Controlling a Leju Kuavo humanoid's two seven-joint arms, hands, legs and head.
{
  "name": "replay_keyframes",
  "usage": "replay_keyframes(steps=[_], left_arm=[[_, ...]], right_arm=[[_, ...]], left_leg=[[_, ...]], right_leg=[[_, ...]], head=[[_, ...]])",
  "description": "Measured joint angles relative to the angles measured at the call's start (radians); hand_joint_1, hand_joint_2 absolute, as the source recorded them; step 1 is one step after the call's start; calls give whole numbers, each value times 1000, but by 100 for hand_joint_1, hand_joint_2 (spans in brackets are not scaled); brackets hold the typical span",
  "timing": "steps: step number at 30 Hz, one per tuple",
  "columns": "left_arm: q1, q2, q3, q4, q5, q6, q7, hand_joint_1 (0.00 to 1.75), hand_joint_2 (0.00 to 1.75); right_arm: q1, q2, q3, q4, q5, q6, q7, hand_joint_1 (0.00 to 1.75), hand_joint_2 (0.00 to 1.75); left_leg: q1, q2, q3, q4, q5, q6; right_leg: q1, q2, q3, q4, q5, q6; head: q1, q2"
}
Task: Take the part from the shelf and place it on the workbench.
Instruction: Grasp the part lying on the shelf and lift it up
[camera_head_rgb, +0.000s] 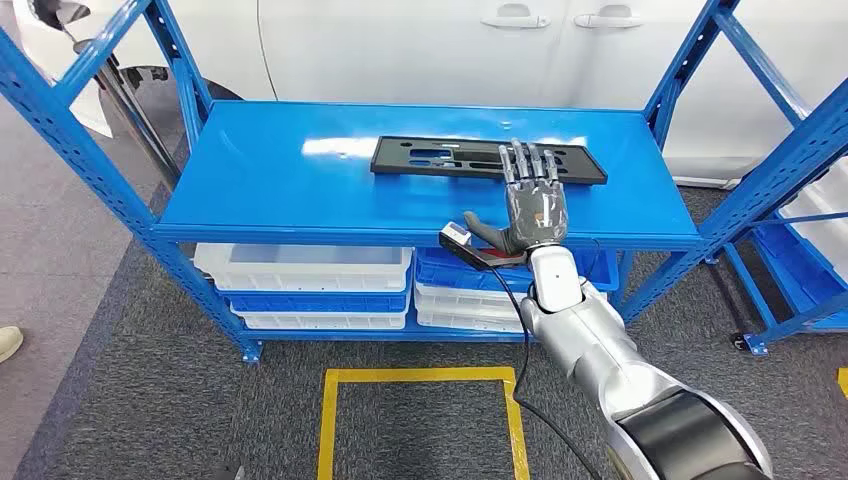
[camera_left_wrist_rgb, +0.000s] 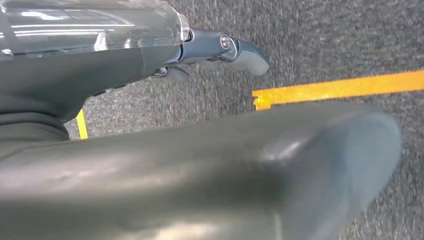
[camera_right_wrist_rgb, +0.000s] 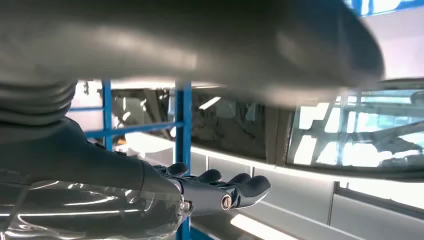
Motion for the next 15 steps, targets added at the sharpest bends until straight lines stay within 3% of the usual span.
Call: replay_keyframes(steps=[1,4,8,10,12,13,14,15], left_arm=[[0,-1,0,0,0,0,-1,0,0],[-2,-6,0,3,2,-1,-4,0,0],[-5,-6,0,3,5,-1,-5,0,0],[-7,-6,0,3,6,-1,-5,0,0],[-6,-6,0,3,7,-1,-4,0,0],[-4,-6,0,3,7,0,-4,0,0],[-2,-6,0,3,7,0,-4,0,0],[0,-5,0,3,7,1,-3,0,0]], right_arm=[[-2,0,-5,4,4,-1,-1,0,175],[-8,1,-23,28,29,-3,-2,0,175],[-7,5,-37,50,77,-4,3,0,175],[-8,10,-31,57,91,-4,11,0,175],[-5,15,-10,64,93,-4,17,0,175],[-1,19,3,70,93,-4,16,0,175],[2,22,15,76,93,-4,13,0,175],[4,26,25,83,93,-4,9,0,175]], left_leg=[[-1,0,6,0,-5,-1],[-3,-1,21,-4,-21,-9],[-4,1,33,20,-35,-30],[0,4,-14,112,-62,-37],[4,4,-97,237,-107,-46],[7,5,-129,272,-121,-51],[9,5,-147,274,-115,-55],[11,5,-147,239,-85,-58]], right_leg=[[4,0,16,-48,30,-7],[17,-1,56,-161,64,-25],[11,-1,91,-186,51,-34],[7,-1,113,-194,42,-39],[6,0,129,-195,27,-41],[6,0,138,-194,18,-40],[4,1,148,-194,9,-38],[3,2,161,-192,-1,-35]], head=[[0,0],[0,0],[0,0],[0,0],[0,0],[0,0],[0,0],[0,0]])
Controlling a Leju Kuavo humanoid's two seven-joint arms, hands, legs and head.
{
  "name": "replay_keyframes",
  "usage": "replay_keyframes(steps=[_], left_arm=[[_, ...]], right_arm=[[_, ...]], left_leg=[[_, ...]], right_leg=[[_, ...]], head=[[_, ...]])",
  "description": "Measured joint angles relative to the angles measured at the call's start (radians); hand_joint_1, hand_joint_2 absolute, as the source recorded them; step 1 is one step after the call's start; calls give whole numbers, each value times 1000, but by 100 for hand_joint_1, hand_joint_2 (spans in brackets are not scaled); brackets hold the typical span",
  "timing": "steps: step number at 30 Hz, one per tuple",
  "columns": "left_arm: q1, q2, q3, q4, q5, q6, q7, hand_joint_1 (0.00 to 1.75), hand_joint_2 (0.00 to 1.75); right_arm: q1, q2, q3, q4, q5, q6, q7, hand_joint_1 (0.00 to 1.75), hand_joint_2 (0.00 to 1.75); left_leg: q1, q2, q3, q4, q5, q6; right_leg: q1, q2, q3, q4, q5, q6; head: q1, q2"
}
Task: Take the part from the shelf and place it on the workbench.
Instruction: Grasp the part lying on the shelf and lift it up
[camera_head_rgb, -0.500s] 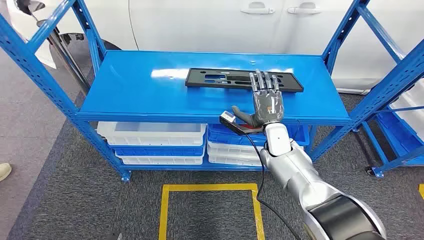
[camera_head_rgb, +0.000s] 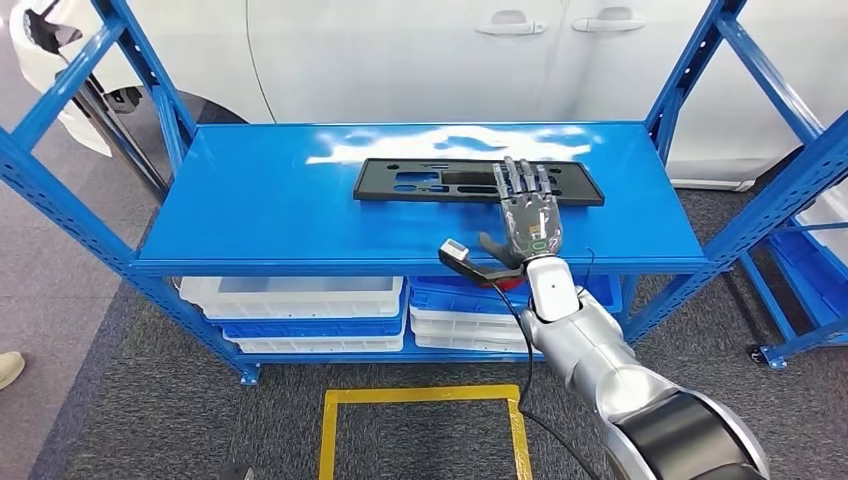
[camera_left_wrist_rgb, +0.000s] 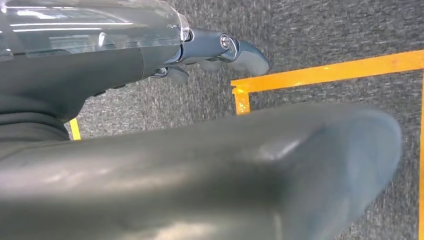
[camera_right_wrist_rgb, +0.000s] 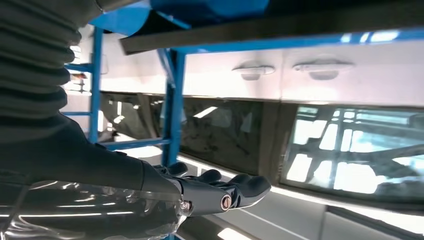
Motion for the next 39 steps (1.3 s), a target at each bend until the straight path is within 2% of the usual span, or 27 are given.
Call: replay_keyframes(steps=[2,3,4,7,9,10,12,13,14,15,19,20,21,23,24,25,26,29,30,31,33,34,35,36,38,39], left_arm=[[2,0,0,0,0,1,0,0,0],[2,0,0,0,0,1,0,0,0],[2,0,0,1,0,1,0,0,0],[1,0,0,1,0,1,1,0,0],[0,0,0,1,0,1,0,0,0],[-1,1,0,1,0,1,0,0,0],[-2,1,0,1,0,2,0,0,0],[-2,1,0,1,1,2,0,0,0],[-2,1,0,1,1,2,0,0,0],[-1,1,0,1,1,2,0,0,0],[-1,1,0,1,1,2,0,0,0],[0,1,0,1,1,2,0,0,0],[0,1,0,1,1,2,0,0,0],[-1,-1,0,2,2,3,-1,0,0],[-2,-2,0,3,3,4,-2,0,0],[-3,-3,0,3,3,5,-3,0,0],[-4,-2,0,3,2,5,-4,0,0],[-5,-3,-1,3,0,5,-5,0,0],[-5,-2,-1,3,0,5,-6,0,0],[-4,-1,-1,3,0,5,-6,0,0],[-3,1,-1,3,0,5,-8,0,0],[-3,2,-1,4,0,5,-9,0,0],[-4,2,-2,4,-1,4,-10,0,0],[-4,2,-2,4,-1,3,-10,0,0],[-2,2,-2,4,-2,2,-11,0,0],[0,2,-3,4,-3,2,-11,0,0]], right_arm=[[1,11,21,11,0,1,-7,0,175],[0,17,32,16,0,1,-10,0,175],[0,22,42,20,0,1,-15,0,175],[0,32,68,27,0,1,-23,0,175],[-3,35,78,28,0,1,-23,0,175],[-4,35,82,30,0,1,-23,0,175],[-3,35,89,33,0,1,-23,0,175],[0,35,93,35,0,1,-25,0,175],[2,35,95,37,0,1,-26,0,175],[4,35,97,38,0,1,-27,0,175],[5,35,99,39,0,1,-28,0,175],[5,35,103,39,0,0,-30,0,175],[5,36,110,39,0,0,-33,0,175],[6,46,147,38,0,0,-40,0,175],[7,53,167,35,0,0,-42,0,175],[8,62,185,32,0,0,-44,0,175],[8,69,196,29,0,0,-44,0,175],[15,90,229,25,0,0,-47,0,175],[20,95,239,25,0,0,-47,0,175],[24,99,248,25,0,0,-47,0,175],[28,106,262,24,0,0,-49,0,175],[28,108,267,24,0,0,-51,0,175],[27,109,272,23,0,0,-55,0,175],[27,110,276,23,0,0,-58,0,175],[28,113,287,22,0,0,-65,0,175],[29,114,294,22,0,0,-67,15,175]], left_leg=[[3,2,29,-130,102,-3],[2,3,44,-188,136,1],[1,4,52,-222,157,8],[-3,3,62,-239,154,35],[-1,2,78,-244,147,47],[0,1,87,-247,143,52],[-1,1,99,-248,131,58],[-2,0,107,-247,124,58],[-3,-2,113,-247,118,58],[-3,-3,118,-247,114,58],[-3,-3,122,-247,111,58],[-4,-4,128,-247,107,58],[-5,-5,139,-247,100,57],[-9,-4,167,-246,78,42],[-10,-3,174,-238,67,34],[-10,-2,169,-214,55,25],[-9,-1,149,-170,38,20],[-3,-1,35,11,-30,6],[-1,0,10,36,-34,3],[0,0,2,23,-14,1],[2,1,34,-98,83,-2],[2,1,55,-162,119,-2],[1,3,69,-208,135,2],[0,4,75,-229,141,10],[-2,6,76,-233,135,29],[0,6,78,-233,143,35]], right_leg=[[-3,0,25,5,-23,8],[-2,0,32,8,-33,13],[-1,0,35,9,-40,19],[0,0,35,17,-50,35],[-3,-1,12,71,-59,45],[-4,-1,-19,126,-72,49],[-5,-1,-109,261,-117,54],[-5,-1,-147,306,-133,55],[-5,-1,-173,331,-142,55],[-5,-1,-185,337,-142,55],[-5,-1,-188,330,-134,55],[-4,-1,-179,297,-109,51],[-1,-1,-160,232,-62,44],[8,-1,-105,70,35,18],[10,-1,-81,18,59,7],[9,-2,-66,-3,59,-1],[6,-2,-55,-7,55,-5],[5,-1,-37,-8,39,-10],[5,0,-31,-7,33,-9],[4,0,-24,-6,26,-7],[1,0,-6,0,9,0],[1,0,2,3,1,4],[2,0,5,8,-5,9],[3,0,4,12,-10,14],[7,0,1,17,-17,24],[7,-1,2,20,-24,30]], head=[[0,0],[0,0],[0,0],[0,0],[0,0],[0,0],[0,0],[0,0],[0,0],[0,0],[0,0],[0,0],[0,0],[0,0],[0,0],[0,0],[0,0],[0,0],[0,0],[0,0],[0,0],[0,0],[0,0],[0,0],[0,0],[0,0]])
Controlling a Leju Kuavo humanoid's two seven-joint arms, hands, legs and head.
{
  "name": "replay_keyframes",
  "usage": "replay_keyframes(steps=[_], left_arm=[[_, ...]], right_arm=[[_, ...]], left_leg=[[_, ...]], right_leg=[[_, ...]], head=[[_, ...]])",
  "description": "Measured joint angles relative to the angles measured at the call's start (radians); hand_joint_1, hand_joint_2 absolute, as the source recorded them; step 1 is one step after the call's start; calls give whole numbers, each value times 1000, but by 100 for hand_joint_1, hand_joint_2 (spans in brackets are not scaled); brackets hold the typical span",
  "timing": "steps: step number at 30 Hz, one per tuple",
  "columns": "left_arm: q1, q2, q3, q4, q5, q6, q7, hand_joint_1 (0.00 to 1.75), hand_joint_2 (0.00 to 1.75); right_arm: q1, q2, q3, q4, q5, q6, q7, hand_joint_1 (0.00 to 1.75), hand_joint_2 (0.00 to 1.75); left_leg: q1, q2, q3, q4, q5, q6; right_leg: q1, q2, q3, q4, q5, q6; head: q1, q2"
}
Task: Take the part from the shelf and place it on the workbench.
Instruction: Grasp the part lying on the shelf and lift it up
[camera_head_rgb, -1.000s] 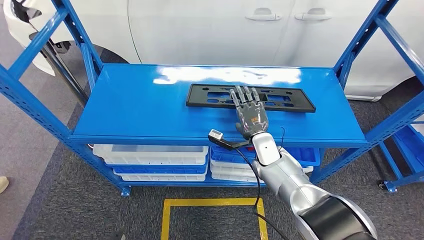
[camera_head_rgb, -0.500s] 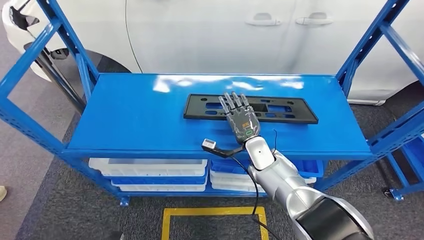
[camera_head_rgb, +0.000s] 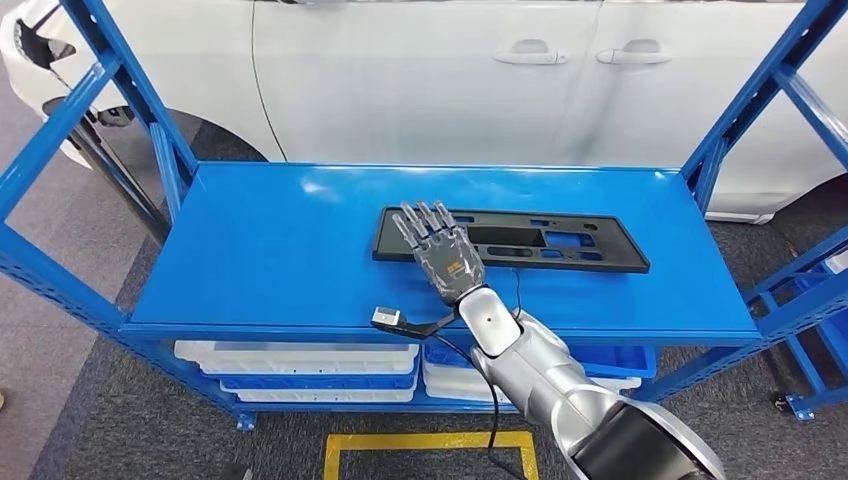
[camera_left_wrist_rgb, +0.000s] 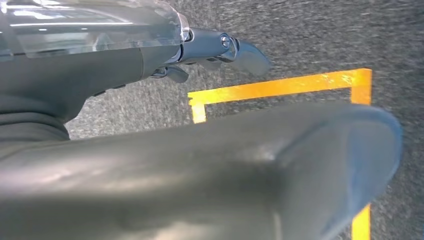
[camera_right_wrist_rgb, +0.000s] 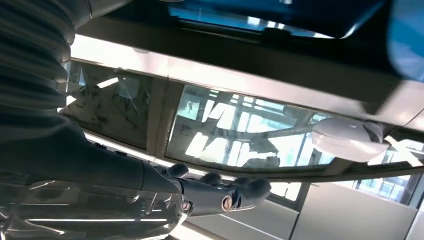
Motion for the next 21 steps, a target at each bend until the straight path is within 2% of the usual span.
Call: replay_keyframes(steps=[1,2,3,5,6,7,8,10,11,12,13,16,17,18,20,21], left_arm=[[0,0,0,0,0,0,0,0,0],[-2,0,-1,0,0,0,-1,0,0],[-4,0,-1,0,2,0,-2,0,0],[-5,1,-1,0,7,0,-8,0,0],[-4,2,-1,0,10,0,-12,0,0],[-1,2,-1,0,12,0,-16,0,0],[1,2,-1,0,14,0,-20,0,0],[4,1,0,0,18,-1,-29,0,0],[4,1,0,1,21,-2,-34,0,0],[4,1,0,1,23,-3,-37,0,0],[4,1,0,1,25,-4,-41,0,0],[3,7,0,1,27,-7,-51,0,0],[3,9,0,1,27,-8,-55,0,0],[3,12,0,1,27,-10,-58,0,0],[3,15,0,0,27,-13,-61,0,0],[4,16,0,0,27,-14,-62,0,0]], right_arm=[[-1,1,8,0,0,1,-1,26,175],[-2,1,16,0,0,2,-2,26,175],[-3,1,24,1,0,6,0,26,175],[0,1,34,3,-1,16,12,0,175],[3,-1,36,6,-1,22,26,0,175],[5,-3,37,8,-1,27,46,0,175],[6,-8,37,11,-1,33,71,0,175],[0,-20,37,16,-1,49,129,0,175],[-6,-27,37,19,-1,57,158,0,175],[-12,-34,36,21,-1,67,186,0,175],[-18,-42,35,25,-1,76,211,0,175],[-28,-71,22,34,-1,113,265,0,175],[-30,-80,13,37,-2,124,276,3,175],[-32,-88,4,41,-2,131,284,7,175],[-35,-101,-13,48,-2,140,293,78,175],[-34,-107,-19,52,-2,144,296,117,175]], left_leg=[[1,0,3,-1,-1,4],[2,0,5,-3,-2,9],[2,0,7,-3,-3,13],[0,0,9,-3,-7,19],[-2,-1,10,-3,-10,21],[-4,-1,13,-3,-12,22],[-6,-2,16,-3,-14,23],[-11,-4,23,-3,-19,22],[-14,-5,26,-3,-22,21],[-15,-5,27,-4,-24,18],[-16,-5,27,-4,-26,14],[-18,-4,31,-5,-33,1],[-19,-4,26,12,-47,-4],[-18,-4,9,51,-72,-9],[-10,-4,-52,183,-136,-19],[-6,-4,-83,243,-156,-24]], right_leg=[[-1,0,-4,13,-11,5],[-2,0,-18,44,-29,10],[-4,-1,-45,99,-55,14],[-6,-1,-126,238,-106,18],[-7,-1,-158,286,-112,17],[-7,-1,-172,294,-98,15],[-5,-1,-166,262,-66,9],[3,-1,-111,122,13,-11],[7,-3,-85,61,38,-20],[11,-5,-68,22,50,-26],[14,-6,-61,5,52,-28],[8,-8,-53,-10,56,-27],[4,-8,-48,-17,58,-28],[-1,-8,-43,-23,61,-30],[-2,-8,-40,-25,61,-34],[-2,-8,-40,-24,60,-34]], head=[[0,0],[0,0],[0,0],[0,0],[0,0],[0,0],[0,0],[0,0],[0,0],[0,0],[0,0],[0,0],[0,0],[0,0],[0,0],[0,0]])
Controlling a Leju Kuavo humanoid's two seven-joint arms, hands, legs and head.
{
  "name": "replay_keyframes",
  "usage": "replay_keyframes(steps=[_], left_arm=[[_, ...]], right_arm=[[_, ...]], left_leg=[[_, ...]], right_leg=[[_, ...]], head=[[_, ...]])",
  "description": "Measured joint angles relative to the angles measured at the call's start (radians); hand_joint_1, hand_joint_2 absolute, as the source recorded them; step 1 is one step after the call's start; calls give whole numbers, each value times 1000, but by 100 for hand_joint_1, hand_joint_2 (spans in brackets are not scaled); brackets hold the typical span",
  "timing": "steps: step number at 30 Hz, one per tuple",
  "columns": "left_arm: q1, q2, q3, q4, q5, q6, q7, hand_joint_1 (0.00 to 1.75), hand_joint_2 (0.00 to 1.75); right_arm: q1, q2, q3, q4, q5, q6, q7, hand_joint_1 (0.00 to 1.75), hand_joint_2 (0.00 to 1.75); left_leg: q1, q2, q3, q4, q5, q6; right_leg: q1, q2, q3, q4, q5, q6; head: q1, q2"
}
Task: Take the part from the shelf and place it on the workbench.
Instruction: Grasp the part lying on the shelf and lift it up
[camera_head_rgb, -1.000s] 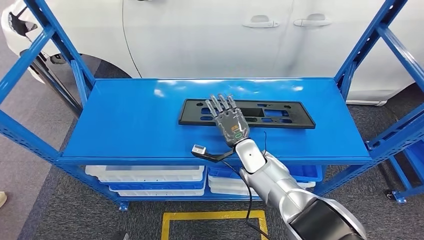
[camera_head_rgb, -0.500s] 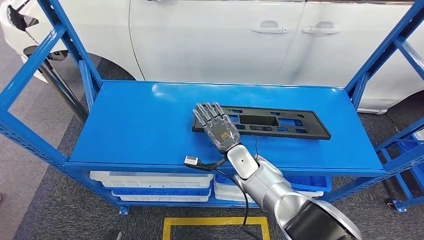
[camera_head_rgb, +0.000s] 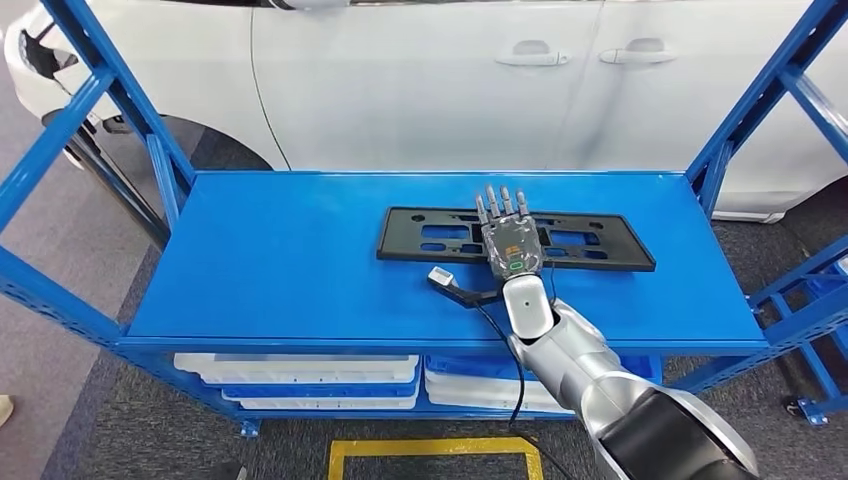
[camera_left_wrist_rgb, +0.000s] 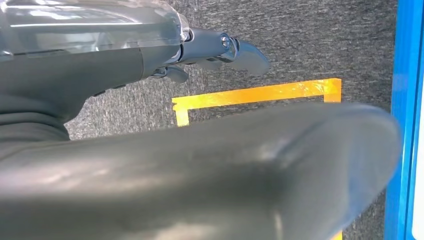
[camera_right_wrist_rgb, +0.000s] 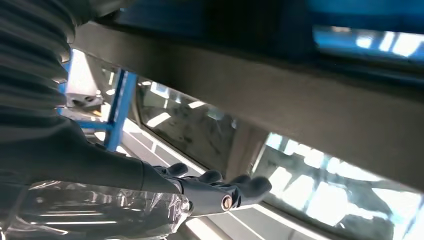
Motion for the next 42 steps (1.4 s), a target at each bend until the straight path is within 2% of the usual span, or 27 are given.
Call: replay_keyframes(steps=[1,2,3,5,6,9,11,13,15,16,17,18,20,21,22,24,26,28,30,31,32,33,35,36,38,40,42], left_arm=[[1,1,0,0,0,-1,-1,0,0],[1,3,0,0,0,-1,-2,0,0],[1,5,0,0,0,-1,-4,0,0],[1,9,0,0,4,-1,-10,0,0],[1,11,0,0,7,-1,-13,0,0],[3,13,0,0,14,4,-20,0,0],[4,14,0,0,15,8,-23,0,0],[4,15,0,0,15,10,-24,0,0],[4,15,0,0,15,13,-25,0,0],[5,15,0,0,15,14,-25,0,0],[5,15,0,0,15,16,-25,0,0],[5,15,0,0,14,16,-25,0,0],[4,14,0,0,13,17,-24,0,0],[3,14,0,0,12,16,-24,0,0],[2,13,0,0,12,15,-24,0,0],[2,13,0,0,14,13,-26,0,0],[2,13,0,0,17,10,-33,0,0],[2,13,0,0,20,5,-45,0,0],[5,13,0,0,21,0,-58,0,87],[6,13,0,0,22,-2,-65,0,131],[7,14,0,0,23,-4,-72,0,175],[7,14,0,0,23,-5,-77,0,175],[7,15,0,0,26,-6,-85,0,175],[6,15,0,0,28,-6,-88,0,175],[7,15,0,0,35,-3,-91,0,175],[9,16,1,0,41,1,-92,0,175],[9,16,2,0,48,3,-92,0,175]], right_arm=[[1,-5,-6,4,0,5,3,157,175],[2,-9,-12,7,0,11,5,168,175],[2,-13,-19,10,-1,16,7,173,175],[1,-19,-32,15,-1,23,4,175,175],[1,-21,-36,17,0,27,1,175,175],[1,-23,-46,20,0,39,-4,175,175],[1,-23,-53,21,0,40,-4,175,175],[1,-24,-57,22,0,40,-4,175,175],[6,-25,-60,24,1,39,-4,175,175],[9,-25,-62,25,1,37,-4,175,175],[11,-25,-63,25,2,34,-5,175,175],[11,-25,-64,25,2,32,-5,175,175],[10,-25,-67,25,2,29,-10,175,175],[9,-25,-70,25,2,27,-12,175,175],[9,-25,-73,25,2,24,-16,175,175],[8,-25,-80,25,2,19,-21,175,175],[7,-25,-86,23,2,17,-23,175,175],[6,-25,-91,21,2,16,-26,175,175],[9,-25,-97,21,2,8,-33,175,175],[10,-25,-101,20,2,2,-38,175,175],[12,-25,-106,20,2,-6,-44,175,175],[13,-25,-111,20,2,-15,-50,175,175],[13,-25,-126,16,2,-41,-72,175,175],[13,-24,-136,12,1,-62,-89,175,175],[14,-18,-162,-11,-3,-114,-138,175,175],[19,-8,-199,-59,-23,-142,-207,175,175],[39,3,-247,-150,-87,-145,-322,175,175]], left_leg=[[3,0,-16,27,0,-4],[5,0,-14,15,19,-7],[7,1,9,-38,53,-9],[9,1,73,-174,113,-8],[9,0,94,-218,126,-2],[5,-3,104,-239,129,20],[7,-2,105,-244,133,31],[10,-1,106,-248,136,38],[10,-1,105,-248,135,41],[10,-1,106,-247,134,41],[10,-1,107,-247,134,41],[10,-2,109,-247,132,40],[9,-3,114,-246,128,34],[8,-4,116,-246,126,30],[6,-4,116,-246,125,25],[6,-5,119,-250,124,13],[7,-4,118,-239,111,3],[9,-2,83,-158,62,-2],[10,-2,20,-23,2,-6],[10,-2,-4,24,-9,-8],[10,-2,-12,34,0,-9],[10,-1,-2,6,28,-9],[10,-1,52,-121,100,-6],[9,-1,76,-178,121,-2],[6,-2,94,-229,128,8],[7,-2,94,-235,131,18],[11,-2,97,-242,135,29]], right_leg=[[0,1,0,2,-2,1],[-1,2,0,5,-4,2],[-2,3,0,9,-7,5],[-3,5,-1,22,-16,13],[-1,6,-3,27,-19,18],[1,8,-5,29,-20,31],[-3,8,-13,48,-35,43],[-7,7,-56,140,-88,54],[-11,6,-122,276,-145,61],[-13,6,-143,317,-153,63],[-14,6,-145,318,-142,63],[-15,6,-126,277,-113,61],[-14,6,-53,129,-46,54],[-12,6,-25,71,-27,49],[-9,6,-9,39,-21,44],[-4,7,-5,29,-22,34],[-8,5,2,19,-20,22],[-11,2,8,11,-18,12],[-8,2,9,12,-20,6],[-6,3,10,12,-21,5],[-5,3,11,13,-22,5],[-5,4,13,15,-24,5],[-4,5,14,22,-31,10],[-2,6,11,28,-34,14],[0,9,2,36,-36,23],[0,10,-3,37,-36,32],[-2,8,-16,67,-59,42]], head=[[0,0],[0,0],[0,0],[0,0],[0,0],[0,0],[0,0],[0,0],[0,0],[0,0],[0,0],[0,0],[0,0],[0,0],[0,0],[0,0],[0,0],[0,0],[0,0],[0,0],[0,0],[0,0],[0,0],[0,0],[0,0],[0,0],[0,0]])
